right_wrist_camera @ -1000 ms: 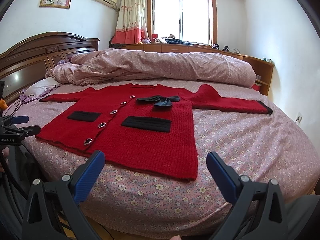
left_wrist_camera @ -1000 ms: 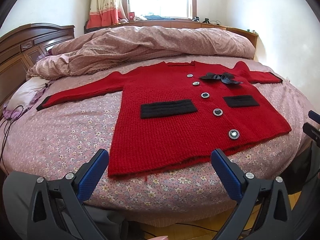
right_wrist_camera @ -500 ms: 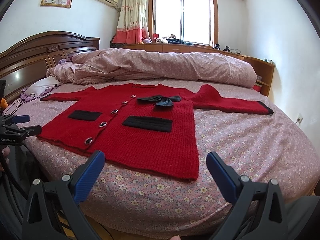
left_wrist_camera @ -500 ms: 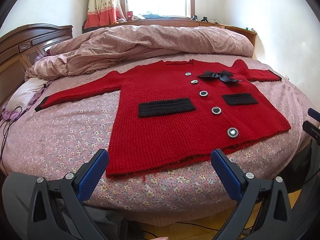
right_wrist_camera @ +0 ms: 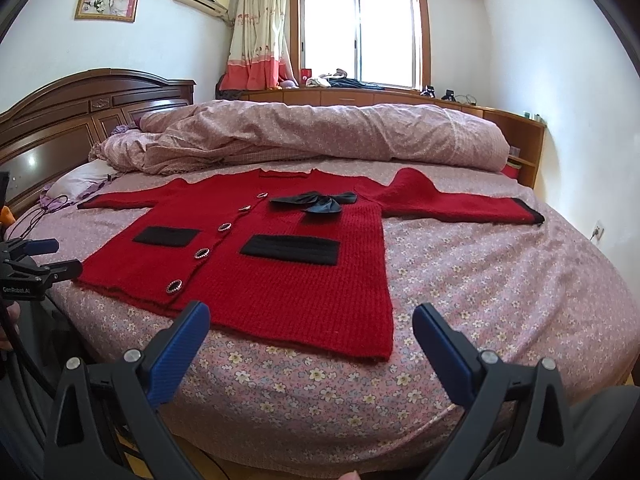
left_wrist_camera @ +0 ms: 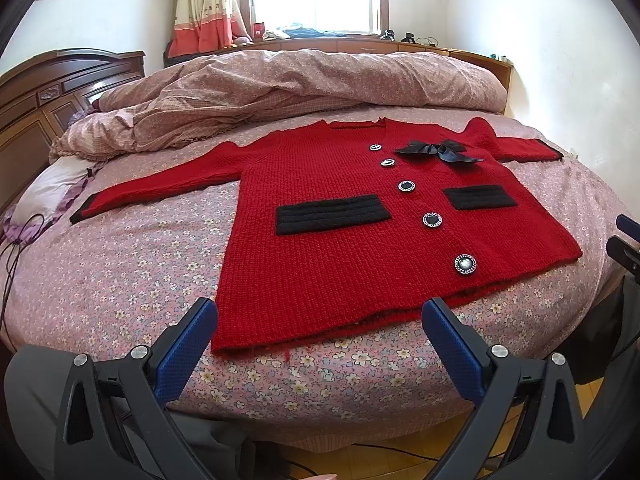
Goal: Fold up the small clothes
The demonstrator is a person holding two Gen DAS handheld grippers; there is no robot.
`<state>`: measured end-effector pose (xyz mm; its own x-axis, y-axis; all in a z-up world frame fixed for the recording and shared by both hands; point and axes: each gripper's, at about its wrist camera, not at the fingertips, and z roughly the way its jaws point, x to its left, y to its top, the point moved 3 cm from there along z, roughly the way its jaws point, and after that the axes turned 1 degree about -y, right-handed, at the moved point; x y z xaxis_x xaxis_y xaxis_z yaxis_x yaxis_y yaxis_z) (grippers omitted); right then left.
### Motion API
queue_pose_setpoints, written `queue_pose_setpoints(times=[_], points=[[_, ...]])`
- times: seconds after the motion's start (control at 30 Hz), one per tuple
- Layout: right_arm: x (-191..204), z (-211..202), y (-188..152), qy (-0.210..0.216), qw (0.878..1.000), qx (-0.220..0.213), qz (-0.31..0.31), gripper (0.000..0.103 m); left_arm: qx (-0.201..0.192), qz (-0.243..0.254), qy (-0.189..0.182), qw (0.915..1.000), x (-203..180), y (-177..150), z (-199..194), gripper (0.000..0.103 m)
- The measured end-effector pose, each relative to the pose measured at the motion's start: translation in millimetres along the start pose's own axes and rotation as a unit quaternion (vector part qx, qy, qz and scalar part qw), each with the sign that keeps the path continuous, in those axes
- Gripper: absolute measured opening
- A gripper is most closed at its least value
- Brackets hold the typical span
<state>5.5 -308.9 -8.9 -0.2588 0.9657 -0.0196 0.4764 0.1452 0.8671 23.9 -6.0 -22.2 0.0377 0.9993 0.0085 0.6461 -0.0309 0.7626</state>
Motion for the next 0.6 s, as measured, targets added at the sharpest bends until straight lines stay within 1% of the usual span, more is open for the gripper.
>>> queue_pose_setpoints(times=[0.6], points=[[3.1, 0.5, 0.9, 0.000, 1.000, 0.002, -0.006, 0.103, 0.000, -0.001, 0.000, 1.0000, -0.2, 0.3, -0.5, 0.099]])
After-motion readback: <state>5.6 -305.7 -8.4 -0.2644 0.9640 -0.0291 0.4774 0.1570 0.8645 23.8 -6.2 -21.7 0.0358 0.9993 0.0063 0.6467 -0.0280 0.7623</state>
